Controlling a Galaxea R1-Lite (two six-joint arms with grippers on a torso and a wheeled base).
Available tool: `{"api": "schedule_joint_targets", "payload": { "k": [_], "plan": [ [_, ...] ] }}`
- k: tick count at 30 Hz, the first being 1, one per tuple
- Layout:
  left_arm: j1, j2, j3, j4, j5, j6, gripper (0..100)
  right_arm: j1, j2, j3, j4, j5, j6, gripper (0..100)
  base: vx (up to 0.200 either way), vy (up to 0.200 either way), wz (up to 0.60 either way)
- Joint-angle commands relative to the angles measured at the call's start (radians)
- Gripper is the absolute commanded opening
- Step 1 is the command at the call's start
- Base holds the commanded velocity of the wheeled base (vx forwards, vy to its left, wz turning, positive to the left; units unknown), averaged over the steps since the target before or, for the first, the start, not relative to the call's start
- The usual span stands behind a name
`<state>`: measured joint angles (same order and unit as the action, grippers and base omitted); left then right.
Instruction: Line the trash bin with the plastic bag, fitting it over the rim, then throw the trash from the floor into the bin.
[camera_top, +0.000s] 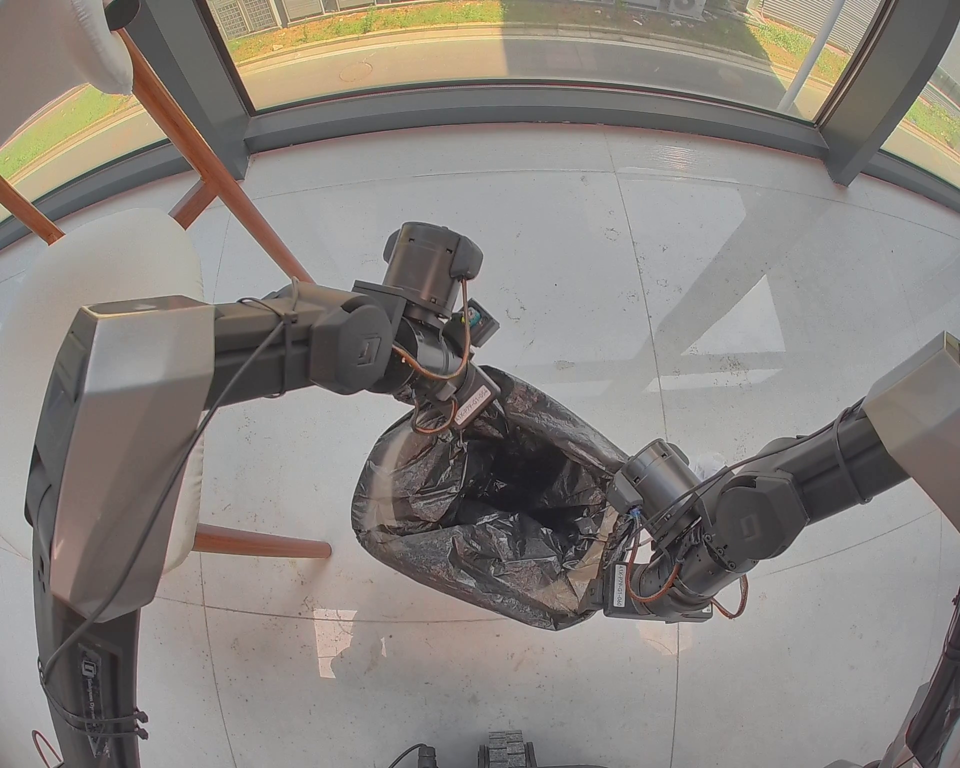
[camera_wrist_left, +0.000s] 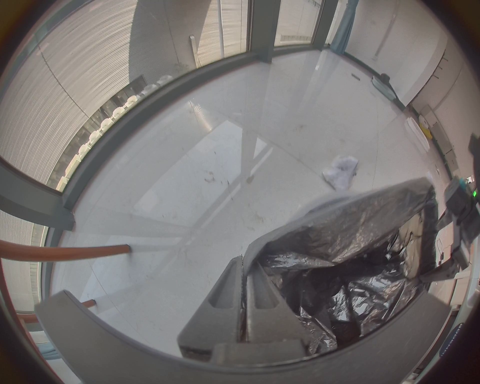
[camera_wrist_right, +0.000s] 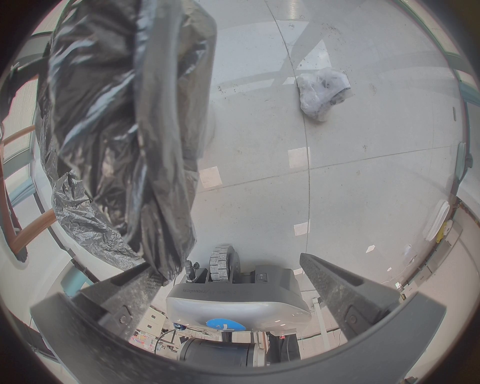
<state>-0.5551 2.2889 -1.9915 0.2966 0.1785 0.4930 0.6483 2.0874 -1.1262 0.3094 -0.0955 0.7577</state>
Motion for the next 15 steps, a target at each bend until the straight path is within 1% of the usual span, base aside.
{"api": "schedule_joint_targets", "payload": {
  "k": [1,10,15],
  "plan": [
    [0.012,0.069,-0.009,0.026,0.007,-0.001,0,-0.002,-0.006,0.023,-0.001,0.000,0.000,100,0.000,0.000,0.00],
    [0.015,0.118,-0.009,0.038,0.012,0.001,0,-0.012,-0.024,0.037,-0.007,0.002,0.000,100,0.000,0.000,0.00],
    [0.011,0.122,-0.009,0.038,0.009,0.001,0,-0.033,-0.046,0.020,-0.078,0.000,-0.003,100,0.000,0.000,0.00]
  ]
}}
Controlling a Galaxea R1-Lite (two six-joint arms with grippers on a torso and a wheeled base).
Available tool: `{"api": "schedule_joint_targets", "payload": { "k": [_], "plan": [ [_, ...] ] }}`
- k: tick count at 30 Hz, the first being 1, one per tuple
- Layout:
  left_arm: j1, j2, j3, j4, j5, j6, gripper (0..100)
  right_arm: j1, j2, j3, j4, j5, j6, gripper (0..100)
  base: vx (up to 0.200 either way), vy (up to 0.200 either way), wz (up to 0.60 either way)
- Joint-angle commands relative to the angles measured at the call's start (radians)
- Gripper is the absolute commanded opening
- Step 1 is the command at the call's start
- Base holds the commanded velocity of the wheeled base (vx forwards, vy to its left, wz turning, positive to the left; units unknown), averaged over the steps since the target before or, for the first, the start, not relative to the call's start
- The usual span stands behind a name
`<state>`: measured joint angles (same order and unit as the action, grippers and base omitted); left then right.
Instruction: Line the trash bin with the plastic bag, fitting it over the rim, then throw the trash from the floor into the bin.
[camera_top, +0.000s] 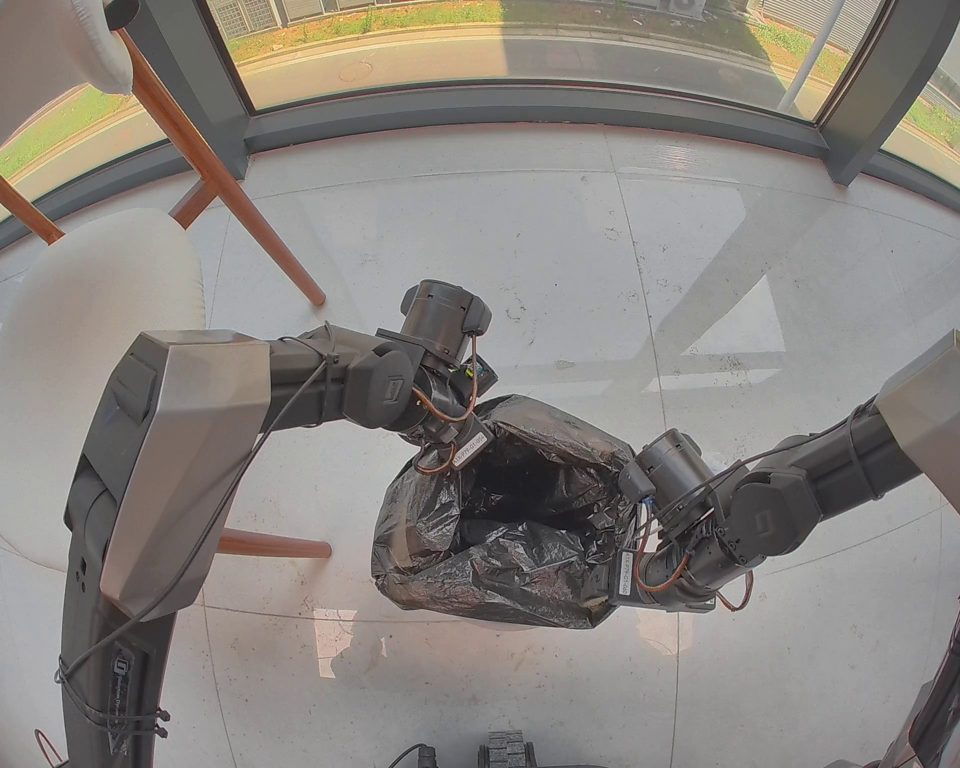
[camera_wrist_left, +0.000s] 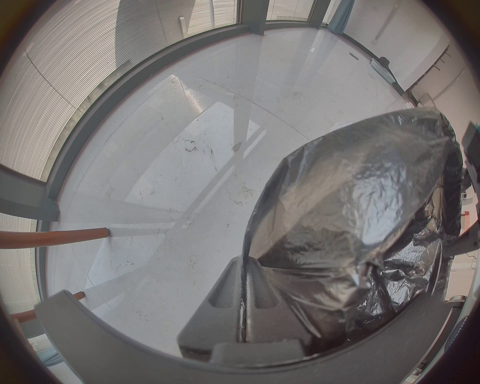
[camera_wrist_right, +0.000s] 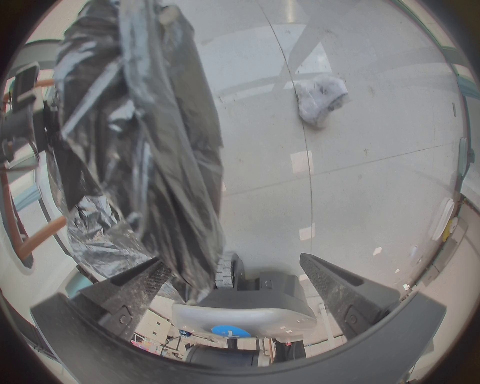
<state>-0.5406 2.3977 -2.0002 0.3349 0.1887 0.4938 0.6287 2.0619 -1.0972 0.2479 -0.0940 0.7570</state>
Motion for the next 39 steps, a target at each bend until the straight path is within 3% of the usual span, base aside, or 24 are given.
{"api": "schedule_joint_targets", "payload": {
  "k": [1,10,11,30,39],
  "plan": [
    [-0.004,0.014,0.000,-0.002,-0.002,0.000,0,-0.017,-0.026,-0.012,-0.024,-0.001,-0.005,100,0.000,0.000,0.00],
    [0.002,0.011,0.000,0.012,-0.008,-0.001,0,-0.030,-0.057,-0.047,-0.038,0.000,-0.015,100,0.000,0.000,0.00],
    [0.005,0.009,0.000,0.027,-0.008,-0.001,100,-0.029,-0.059,-0.050,-0.039,0.000,-0.013,100,0.000,0.000,0.00],
    [0.028,0.098,0.000,0.220,-0.006,0.000,100,-0.030,-0.059,-0.055,-0.039,-0.001,-0.010,100,0.000,0.000,0.00],
    [0.030,0.149,0.000,0.216,-0.008,-0.026,100,-0.037,-0.055,-0.050,-0.039,-0.001,-0.008,100,0.000,0.000,0.00]
  ]
}}
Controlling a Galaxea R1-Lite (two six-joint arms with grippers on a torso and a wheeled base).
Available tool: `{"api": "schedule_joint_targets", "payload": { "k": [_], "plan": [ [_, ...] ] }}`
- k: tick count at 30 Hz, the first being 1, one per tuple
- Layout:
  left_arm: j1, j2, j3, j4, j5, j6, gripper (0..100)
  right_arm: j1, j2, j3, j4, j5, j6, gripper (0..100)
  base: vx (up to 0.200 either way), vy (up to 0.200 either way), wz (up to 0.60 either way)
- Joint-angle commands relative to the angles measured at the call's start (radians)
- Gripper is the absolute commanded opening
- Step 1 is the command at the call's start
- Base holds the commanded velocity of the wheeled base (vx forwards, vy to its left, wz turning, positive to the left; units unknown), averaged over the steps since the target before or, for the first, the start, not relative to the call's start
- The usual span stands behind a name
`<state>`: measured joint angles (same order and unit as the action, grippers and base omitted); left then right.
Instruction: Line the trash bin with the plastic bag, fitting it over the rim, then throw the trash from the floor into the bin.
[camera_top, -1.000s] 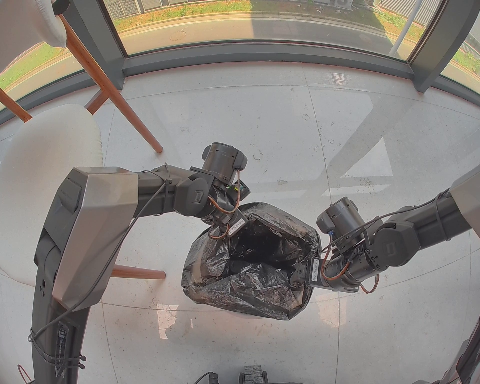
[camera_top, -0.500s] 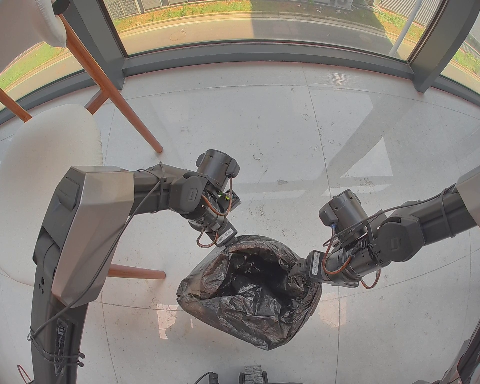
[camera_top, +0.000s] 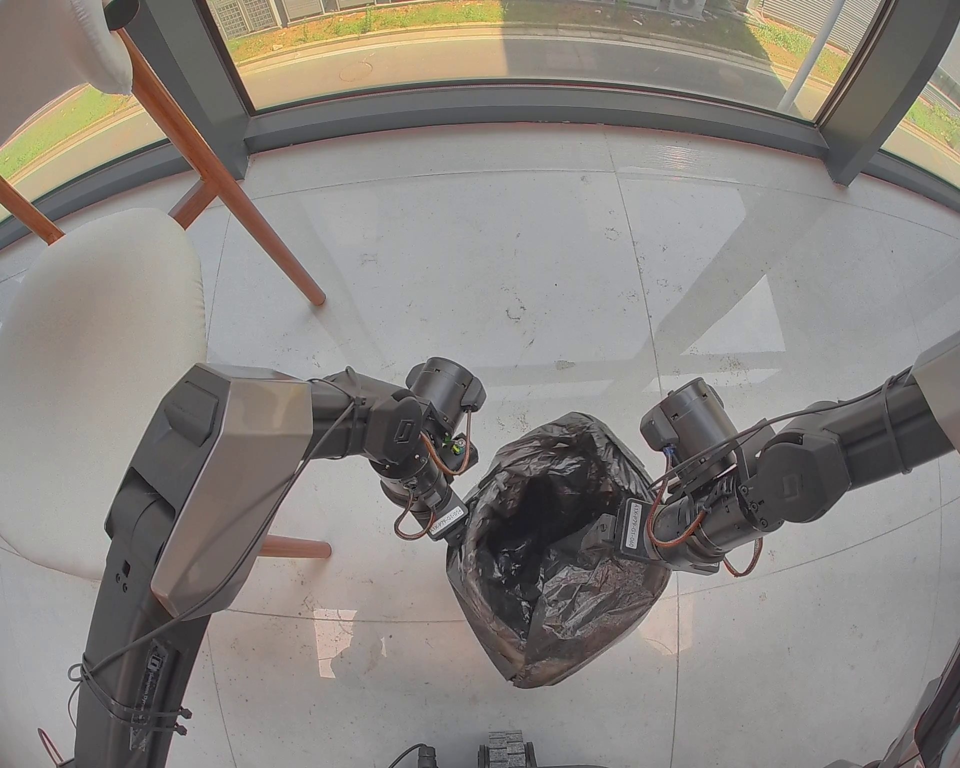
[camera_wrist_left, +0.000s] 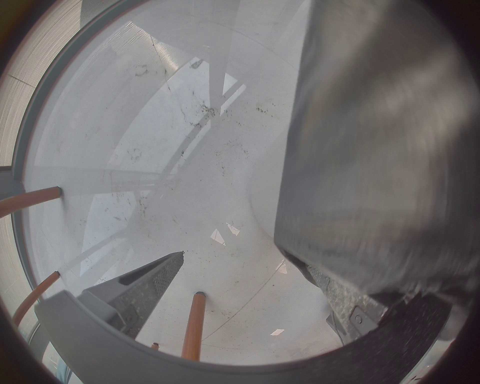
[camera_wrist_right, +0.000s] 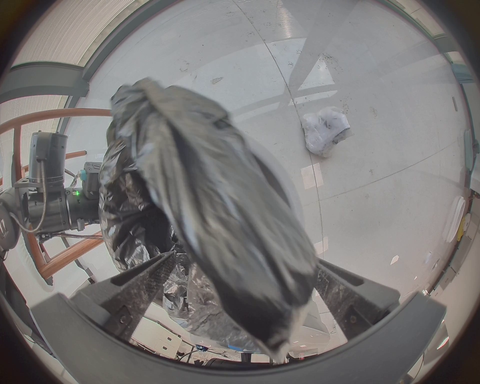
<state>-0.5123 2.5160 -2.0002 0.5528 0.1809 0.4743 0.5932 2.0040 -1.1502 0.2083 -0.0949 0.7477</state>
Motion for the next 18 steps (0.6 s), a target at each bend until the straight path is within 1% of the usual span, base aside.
{"api": "schedule_joint_targets", "payload": {
  "k": [1,4,9,14,17,18],
  "plan": [
    [0.002,0.026,0.000,-0.010,0.000,-0.013,100,-0.001,0.002,0.004,0.000,0.000,0.001,100,0.000,0.000,0.00],
    [0.021,0.017,0.000,-0.014,-0.001,-0.017,100,0.000,0.004,0.004,0.000,0.000,0.001,100,0.000,0.000,0.00],
    [0.026,-0.022,0.000,-0.011,-0.003,-0.019,100,0.002,0.009,0.003,0.000,0.000,0.001,100,0.000,0.000,0.00],
    [0.020,-0.063,0.000,-0.002,0.002,-0.103,100,0.002,0.010,0.015,0.000,-0.008,0.001,100,0.000,0.000,0.00],
    [0.020,-0.089,0.000,0.010,0.002,-0.111,100,-0.001,0.010,0.017,0.000,-0.020,0.001,100,0.000,0.000,0.00],
    [0.021,-0.121,0.000,0.055,0.000,-0.111,100,-0.003,0.009,0.018,0.000,-0.029,-0.002,100,0.000,0.000,0.00]
  ]
}}
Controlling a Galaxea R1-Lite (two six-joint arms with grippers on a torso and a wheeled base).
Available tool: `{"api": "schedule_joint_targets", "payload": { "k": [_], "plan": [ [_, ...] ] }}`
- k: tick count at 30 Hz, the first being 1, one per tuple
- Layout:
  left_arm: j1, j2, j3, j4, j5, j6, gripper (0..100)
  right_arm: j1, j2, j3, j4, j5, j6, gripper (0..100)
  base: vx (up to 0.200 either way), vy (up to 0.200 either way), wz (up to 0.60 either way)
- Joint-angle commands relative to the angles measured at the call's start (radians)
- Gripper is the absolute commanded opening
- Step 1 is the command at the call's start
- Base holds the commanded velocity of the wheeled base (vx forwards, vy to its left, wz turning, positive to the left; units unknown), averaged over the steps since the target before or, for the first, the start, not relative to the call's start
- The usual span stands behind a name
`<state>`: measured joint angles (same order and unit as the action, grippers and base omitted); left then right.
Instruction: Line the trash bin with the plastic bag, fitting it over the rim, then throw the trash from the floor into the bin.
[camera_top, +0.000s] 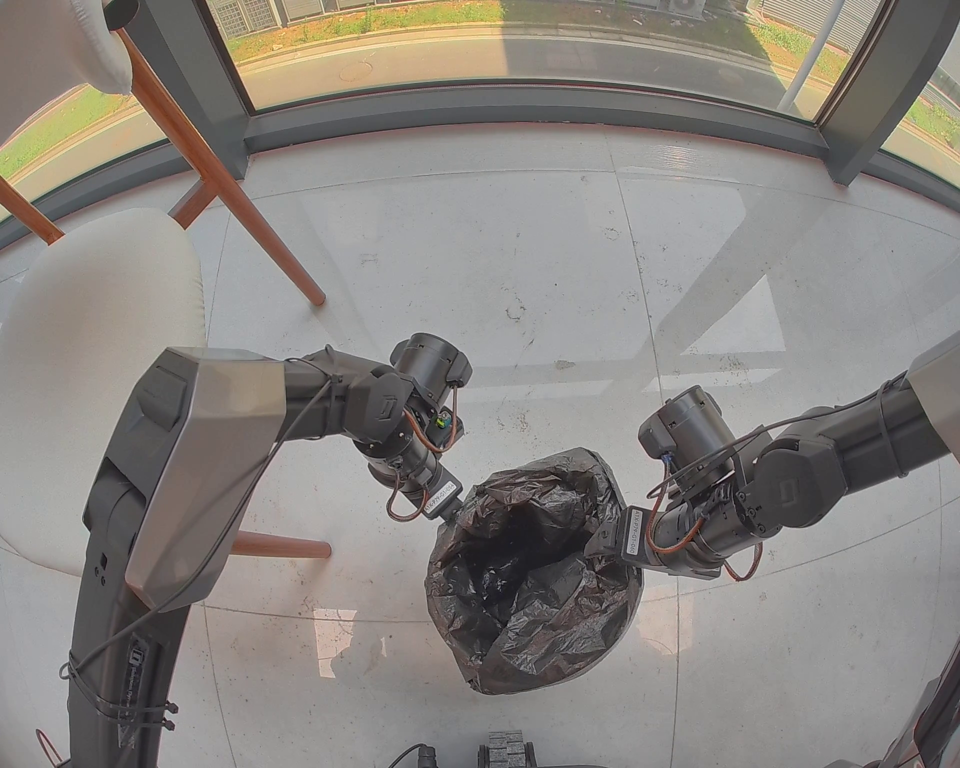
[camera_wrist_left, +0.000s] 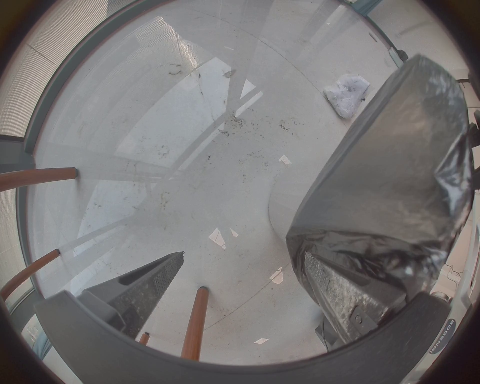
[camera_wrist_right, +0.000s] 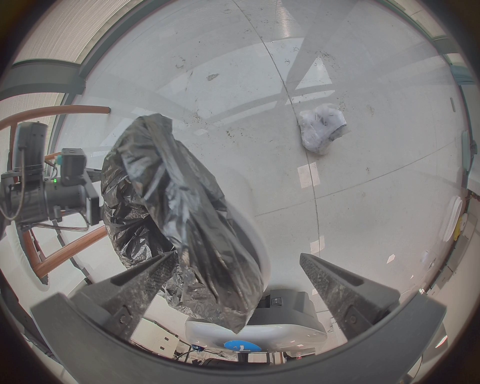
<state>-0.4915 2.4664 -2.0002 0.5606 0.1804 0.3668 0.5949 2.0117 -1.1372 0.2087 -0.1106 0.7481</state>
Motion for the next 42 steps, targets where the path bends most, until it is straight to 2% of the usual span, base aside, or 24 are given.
{"api": "schedule_joint_targets", "payload": {
  "k": [1,14,22,23,33,36,42],
  "plan": [
    [0.002,-0.090,0.000,0.077,0.001,-0.005,100,-0.006,-0.002,0.004,0.000,-0.017,-0.004,100,0.000,0.000,0.00],
    [0.004,-0.222,0.000,0.383,0.007,-0.008,100,0.025,-0.010,0.071,-0.005,-0.021,-0.026,100,0.000,0.000,0.00],
    [-0.001,-0.234,0.000,0.478,0.007,-0.098,100,0.028,0.009,0.182,-0.206,-0.035,-0.087,100,0.000,0.000,0.00],
    [-0.001,-0.234,0.000,0.478,0.007,-0.098,100,0.028,0.009,0.182,-0.206,-0.035,-0.087,0,0.000,0.000,0.00],
    [-0.004,-0.299,0.000,0.605,0.004,-0.147,100,0.020,-0.082,0.232,-0.201,-0.034,-0.104,0,0.000,0.000,0.00],
    [-0.010,-0.319,0.000,0.674,0.001,-0.170,100,0.008,-0.136,0.294,-0.203,-0.032,-0.153,0,0.000,0.000,0.00],
    [-0.032,-0.317,0.000,0.694,0.002,-0.187,100,-0.035,-0.149,0.410,-0.216,-0.032,-0.220,0,0.000,0.000,0.00]
  ]
}}
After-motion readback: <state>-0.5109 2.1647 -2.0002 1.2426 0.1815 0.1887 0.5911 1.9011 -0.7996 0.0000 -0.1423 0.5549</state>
